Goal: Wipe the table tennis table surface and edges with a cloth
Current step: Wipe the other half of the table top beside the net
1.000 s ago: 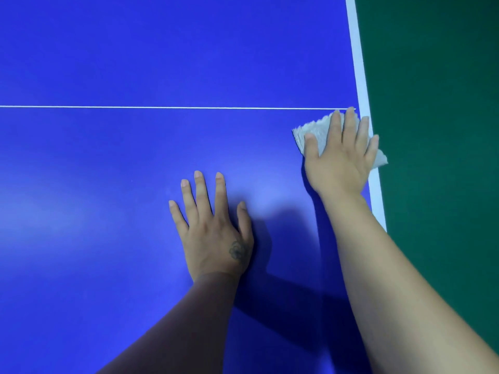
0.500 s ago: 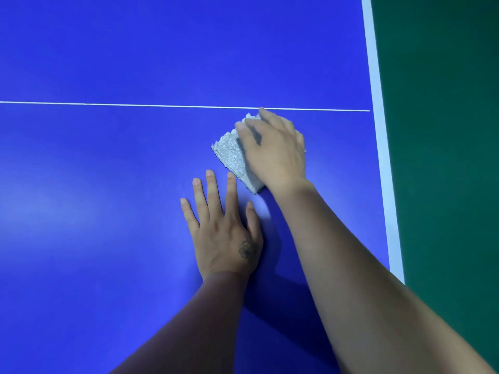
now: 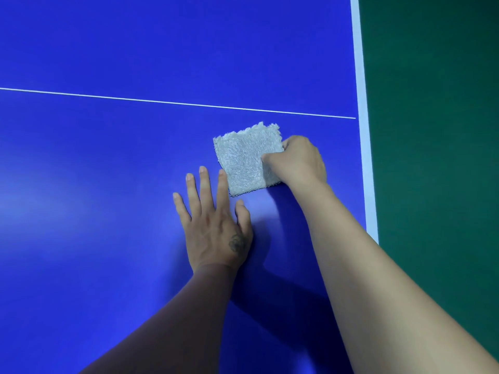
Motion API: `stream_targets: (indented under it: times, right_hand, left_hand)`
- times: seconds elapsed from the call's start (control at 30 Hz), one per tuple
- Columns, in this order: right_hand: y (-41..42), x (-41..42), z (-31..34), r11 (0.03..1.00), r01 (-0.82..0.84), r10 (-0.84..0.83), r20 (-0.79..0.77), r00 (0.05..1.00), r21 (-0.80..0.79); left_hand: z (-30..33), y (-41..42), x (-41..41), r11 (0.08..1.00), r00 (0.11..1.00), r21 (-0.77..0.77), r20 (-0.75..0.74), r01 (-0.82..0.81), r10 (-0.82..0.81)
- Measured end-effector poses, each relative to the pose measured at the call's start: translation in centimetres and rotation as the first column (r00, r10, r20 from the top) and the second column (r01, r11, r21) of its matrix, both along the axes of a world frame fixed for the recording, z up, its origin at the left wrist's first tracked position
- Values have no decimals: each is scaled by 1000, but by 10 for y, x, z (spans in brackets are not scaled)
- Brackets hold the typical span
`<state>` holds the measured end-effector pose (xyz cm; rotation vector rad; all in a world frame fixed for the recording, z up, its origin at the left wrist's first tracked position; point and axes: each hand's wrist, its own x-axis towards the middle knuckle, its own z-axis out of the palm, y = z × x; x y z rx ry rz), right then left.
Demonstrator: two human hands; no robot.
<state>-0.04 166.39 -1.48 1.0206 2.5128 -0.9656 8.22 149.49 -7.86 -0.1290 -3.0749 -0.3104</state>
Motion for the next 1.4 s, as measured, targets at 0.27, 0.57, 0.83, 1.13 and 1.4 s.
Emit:
stream_targets:
  times: [0.27, 0.57, 0.83, 1.13, 1.4]
  right_hand:
    - [-9, 51, 27, 931, 127, -182, -133, 974, -343]
    - [-22, 118, 84, 875, 55, -209, -272, 940, -481]
    - [-11, 200, 130, 899, -10, -126, -281, 951, -438]
    - [-29, 297, 214, 950, -251, 133, -491, 861, -183]
    - [-79, 411, 284, 840, -453, 232, -559, 796, -297]
  left_hand:
    - [7, -1, 2, 986, 999, 162, -30, 30, -25]
    - [35, -23, 20, 807, 984, 563, -115, 175, -133]
    - [128, -40, 73, 603, 984, 780, -103, 171, -145]
    - [241, -77, 173, 408, 979, 913, 87, -5, -184]
    - [301, -138, 317, 314, 993, 945, 111, -97, -29]
